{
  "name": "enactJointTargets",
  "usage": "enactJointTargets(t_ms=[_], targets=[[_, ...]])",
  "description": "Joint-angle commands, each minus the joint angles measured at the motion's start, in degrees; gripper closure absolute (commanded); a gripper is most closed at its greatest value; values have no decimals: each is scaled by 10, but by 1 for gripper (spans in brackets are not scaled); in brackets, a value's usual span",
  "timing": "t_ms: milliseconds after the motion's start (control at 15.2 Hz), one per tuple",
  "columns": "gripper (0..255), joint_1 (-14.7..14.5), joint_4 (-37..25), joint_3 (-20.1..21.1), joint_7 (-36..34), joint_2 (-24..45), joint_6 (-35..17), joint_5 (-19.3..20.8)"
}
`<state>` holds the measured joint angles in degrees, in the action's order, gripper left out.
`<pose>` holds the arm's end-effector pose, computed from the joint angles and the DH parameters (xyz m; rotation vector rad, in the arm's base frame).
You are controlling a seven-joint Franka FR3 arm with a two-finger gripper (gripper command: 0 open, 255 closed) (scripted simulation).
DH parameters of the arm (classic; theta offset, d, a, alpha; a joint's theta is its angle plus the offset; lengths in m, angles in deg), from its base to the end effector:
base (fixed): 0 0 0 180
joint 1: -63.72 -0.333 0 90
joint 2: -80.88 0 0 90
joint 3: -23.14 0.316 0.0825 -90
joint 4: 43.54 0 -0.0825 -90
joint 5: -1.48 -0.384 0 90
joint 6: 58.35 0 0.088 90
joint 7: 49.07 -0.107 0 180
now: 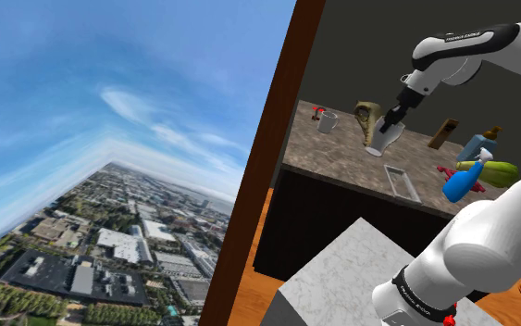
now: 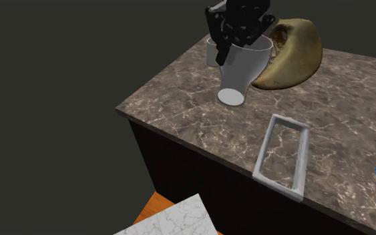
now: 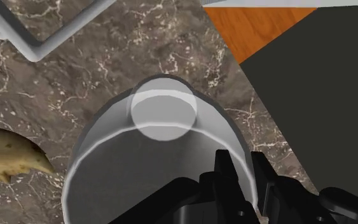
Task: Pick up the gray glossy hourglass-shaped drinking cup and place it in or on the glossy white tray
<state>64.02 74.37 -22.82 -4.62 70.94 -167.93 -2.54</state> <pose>0.3502 -0.3809 0.4868 -2.9834 0.0700 -0.1747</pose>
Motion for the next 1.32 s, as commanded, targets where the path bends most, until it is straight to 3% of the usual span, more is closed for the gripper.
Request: enactJointTargets(t_ms=[0,660,1254], targets=[[255,13,3,-9,13,-21,14,18],[255,67,-47,-89,129,-51,92,60],[255,65,13,-105,146,-36,24,53]])
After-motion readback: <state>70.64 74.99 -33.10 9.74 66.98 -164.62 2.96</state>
